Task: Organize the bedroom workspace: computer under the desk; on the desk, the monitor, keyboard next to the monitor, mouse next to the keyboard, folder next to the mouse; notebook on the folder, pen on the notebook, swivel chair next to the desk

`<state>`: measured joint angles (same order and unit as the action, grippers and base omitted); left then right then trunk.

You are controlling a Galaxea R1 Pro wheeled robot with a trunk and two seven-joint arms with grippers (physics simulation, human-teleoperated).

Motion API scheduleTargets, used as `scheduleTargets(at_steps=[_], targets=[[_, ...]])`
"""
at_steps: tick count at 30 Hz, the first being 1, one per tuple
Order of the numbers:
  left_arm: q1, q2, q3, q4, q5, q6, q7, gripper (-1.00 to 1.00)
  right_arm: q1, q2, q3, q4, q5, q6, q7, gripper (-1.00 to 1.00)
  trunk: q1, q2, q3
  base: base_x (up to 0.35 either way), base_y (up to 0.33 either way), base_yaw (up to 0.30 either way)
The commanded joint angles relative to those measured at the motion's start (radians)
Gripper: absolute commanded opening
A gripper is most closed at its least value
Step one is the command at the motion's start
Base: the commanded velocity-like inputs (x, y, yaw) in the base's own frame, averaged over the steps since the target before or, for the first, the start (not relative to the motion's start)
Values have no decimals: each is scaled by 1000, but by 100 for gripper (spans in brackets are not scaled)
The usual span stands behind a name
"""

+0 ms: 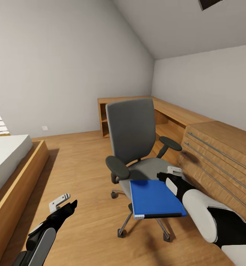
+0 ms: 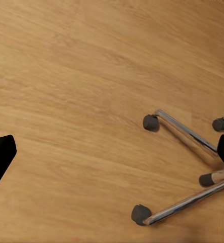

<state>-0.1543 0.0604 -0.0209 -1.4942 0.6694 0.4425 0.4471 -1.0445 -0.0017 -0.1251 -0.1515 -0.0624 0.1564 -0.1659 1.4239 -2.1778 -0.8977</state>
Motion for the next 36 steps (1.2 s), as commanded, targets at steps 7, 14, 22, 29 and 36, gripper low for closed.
scheduleTargets(at_steps=[7,14,22,29,36], targets=[[-1,1,-3,-1,10,1,10,100,0,0,-1,-2,-7,5,-3,100,-27,49,21,0,0,0],[-1,1,-3,-1,10,0,10,100,0,0,-1,-2,-7,4,-2,100,-54,98,43,0,0,0],[-1,1,-3,-1,10,-1,10,100,0,-3,-2,-24,-8,4,0,100,-85,154,68,0,0,0],[-1,1,-3,0,10,1,10,100,0,-4,-4,-69,-9,9,1,100,-111,203,90,0,0,0],[-1,1,-4,1,10,2,10,100,0,-4,-5,-79,-11,10,2,100,-115,210,93,0,0,0]])
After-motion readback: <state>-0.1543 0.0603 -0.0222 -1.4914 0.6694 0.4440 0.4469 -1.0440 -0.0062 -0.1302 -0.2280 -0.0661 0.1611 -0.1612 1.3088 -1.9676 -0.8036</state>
